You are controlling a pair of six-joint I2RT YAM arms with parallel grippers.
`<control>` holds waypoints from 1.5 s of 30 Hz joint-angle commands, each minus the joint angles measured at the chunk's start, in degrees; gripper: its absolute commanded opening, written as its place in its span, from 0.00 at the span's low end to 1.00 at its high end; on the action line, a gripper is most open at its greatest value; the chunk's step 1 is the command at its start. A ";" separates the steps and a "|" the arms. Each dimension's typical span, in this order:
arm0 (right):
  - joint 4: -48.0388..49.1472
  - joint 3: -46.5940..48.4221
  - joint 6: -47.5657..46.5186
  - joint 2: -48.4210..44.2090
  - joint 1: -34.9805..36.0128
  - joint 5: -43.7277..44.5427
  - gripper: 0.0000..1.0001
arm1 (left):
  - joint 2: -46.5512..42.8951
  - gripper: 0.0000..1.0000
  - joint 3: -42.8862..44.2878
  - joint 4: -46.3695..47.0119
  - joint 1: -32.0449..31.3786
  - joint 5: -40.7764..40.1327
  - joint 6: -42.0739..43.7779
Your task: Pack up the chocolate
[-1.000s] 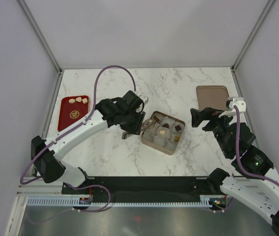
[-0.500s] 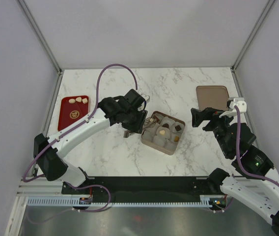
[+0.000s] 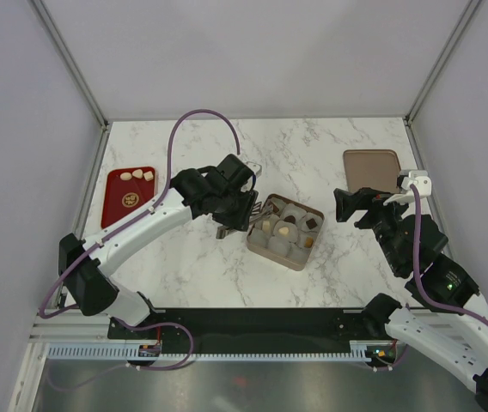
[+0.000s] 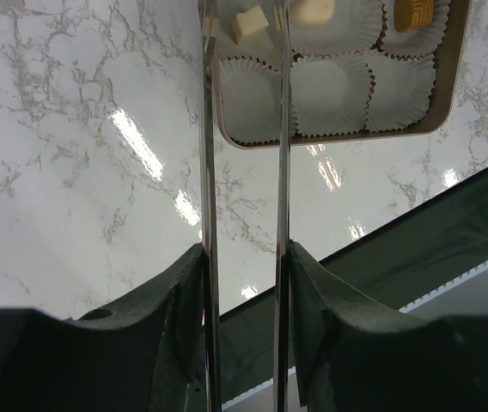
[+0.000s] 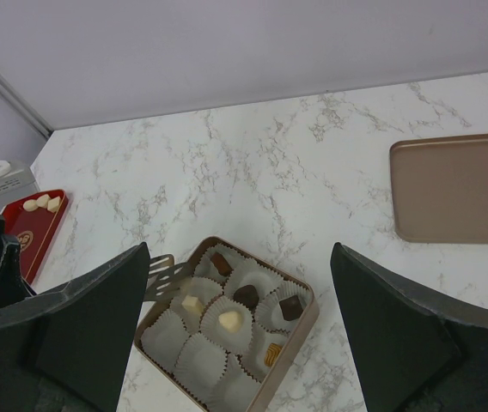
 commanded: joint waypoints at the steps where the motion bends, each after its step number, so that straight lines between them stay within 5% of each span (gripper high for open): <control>1: 0.32 1.64 -0.19 -0.35 -0.08 0.83 0.95 | -0.30 0.48 3.21 0.22 -0.35 -2.10 -1.04; 10: 0.76 1.21 0.16 0.09 -0.08 -0.57 0.95 | 1.45 0.47 12.69 -6.37 4.73 -12.20 -1.40; 17: 2.51 -0.37 1.56 0.62 -0.08 -4.78 0.95 | -0.65 0.48 9.99 -5.41 26.84 -13.79 -0.34; 24: 4.45 -2.13 2.36 1.06 -0.08 -7.87 0.95 | 0.31 0.49 3.14 1.26 42.26 -12.83 1.41; 45: 5.51 -2.75 0.25 1.67 -0.08 -5.76 0.95 | 9.80 0.49 1.73 8.12 47.37 -11.25 3.08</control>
